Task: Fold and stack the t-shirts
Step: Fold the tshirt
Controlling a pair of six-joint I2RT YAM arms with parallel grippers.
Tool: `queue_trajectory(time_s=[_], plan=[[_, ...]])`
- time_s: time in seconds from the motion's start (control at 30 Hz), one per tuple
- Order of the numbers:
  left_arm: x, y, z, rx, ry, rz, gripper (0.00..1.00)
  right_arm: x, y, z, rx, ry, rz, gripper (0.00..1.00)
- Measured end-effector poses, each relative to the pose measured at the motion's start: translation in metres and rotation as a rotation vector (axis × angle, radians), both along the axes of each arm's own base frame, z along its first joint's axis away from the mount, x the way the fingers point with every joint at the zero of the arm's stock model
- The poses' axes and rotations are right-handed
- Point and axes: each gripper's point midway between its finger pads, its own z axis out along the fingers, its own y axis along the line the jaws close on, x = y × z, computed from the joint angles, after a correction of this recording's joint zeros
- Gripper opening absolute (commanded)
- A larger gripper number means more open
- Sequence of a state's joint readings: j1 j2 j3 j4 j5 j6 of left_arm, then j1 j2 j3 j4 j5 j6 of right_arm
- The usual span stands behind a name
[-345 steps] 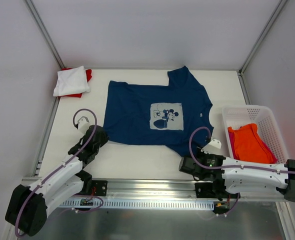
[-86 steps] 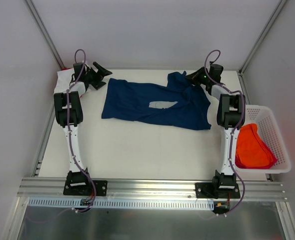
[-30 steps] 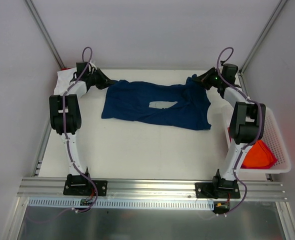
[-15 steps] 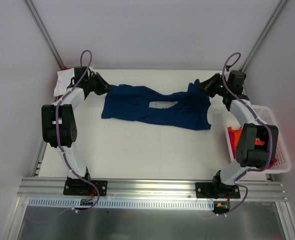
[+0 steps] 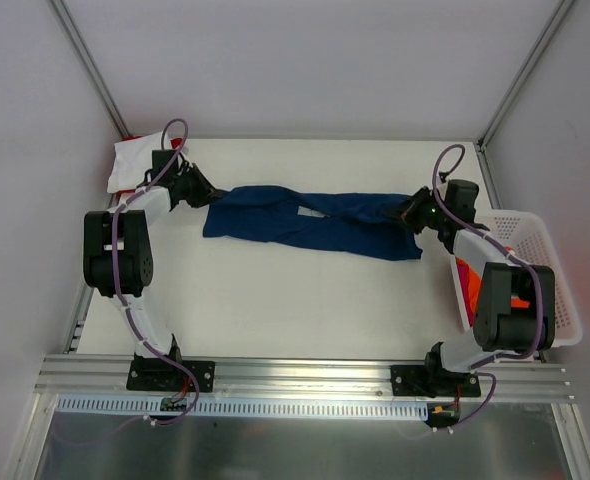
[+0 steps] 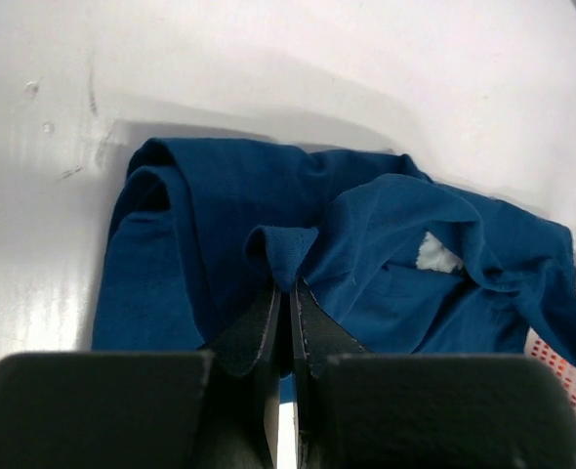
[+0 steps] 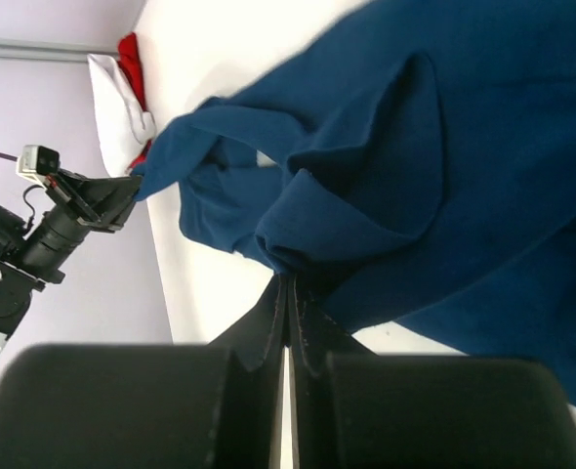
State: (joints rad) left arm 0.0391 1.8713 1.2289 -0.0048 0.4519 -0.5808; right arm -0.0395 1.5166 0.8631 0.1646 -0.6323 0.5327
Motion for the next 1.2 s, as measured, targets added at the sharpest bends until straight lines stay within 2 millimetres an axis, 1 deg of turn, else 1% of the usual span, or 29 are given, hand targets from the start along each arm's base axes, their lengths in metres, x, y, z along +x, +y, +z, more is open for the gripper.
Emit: queue_trajectory(time_s=[0.1,0.2,0.4,0.53,0.63,0.77,0.83,0.87,1.0,1.07,1.1,1.13,1.17,1.2], plan=[[-0.004,0.003,-0.008,0.022,0.015,0.006,0.00,-0.010,0.001,-0.015,0.001,0.032,0.002,0.00],[-0.008,0.008,-0.016,0.048,0.034,0.014,0.00,-0.018,0.001,-0.023,0.000,0.048,0.000,0.00],[-0.015,0.014,-0.027,0.088,0.065,0.024,0.00,-0.030,0.002,-0.027,-0.004,0.036,-0.003,0.00],[-0.021,0.024,-0.036,0.124,0.097,0.052,0.00,-0.043,0.001,-0.033,-0.011,0.041,-0.010,0.00],[-0.021,0.031,-0.039,0.148,0.102,0.069,0.00,-0.052,0.001,-0.038,-0.015,0.046,-0.012,0.01],[-0.024,0.036,-0.043,0.174,0.125,0.083,0.02,-0.058,0.001,-0.042,-0.019,0.049,-0.012,0.00],[-0.026,0.039,-0.046,0.188,0.137,0.091,0.08,-0.061,0.000,-0.047,-0.023,0.058,-0.014,0.00],[-0.027,0.040,-0.047,0.193,0.143,0.093,0.16,-0.063,0.000,-0.050,-0.026,0.066,-0.017,0.00],[-0.030,0.045,-0.051,0.219,0.159,0.106,0.17,-0.073,-0.002,-0.064,-0.040,0.095,-0.024,0.01],[-0.031,0.046,-0.053,0.226,0.166,0.110,0.24,-0.078,-0.003,-0.069,-0.045,0.107,-0.026,0.00],[-0.031,0.047,-0.054,0.233,0.171,0.113,0.33,-0.080,-0.003,-0.071,-0.048,0.109,-0.027,0.01],[-0.032,0.048,-0.056,0.239,0.177,0.114,0.38,-0.081,-0.004,-0.072,-0.051,0.109,-0.029,0.01],[-0.033,0.049,-0.057,0.245,0.180,0.114,0.51,-0.082,-0.004,-0.072,-0.054,0.108,-0.032,0.01],[-0.034,0.051,-0.058,0.258,0.183,0.114,0.58,-0.083,-0.005,-0.073,-0.058,0.105,-0.034,0.01]])
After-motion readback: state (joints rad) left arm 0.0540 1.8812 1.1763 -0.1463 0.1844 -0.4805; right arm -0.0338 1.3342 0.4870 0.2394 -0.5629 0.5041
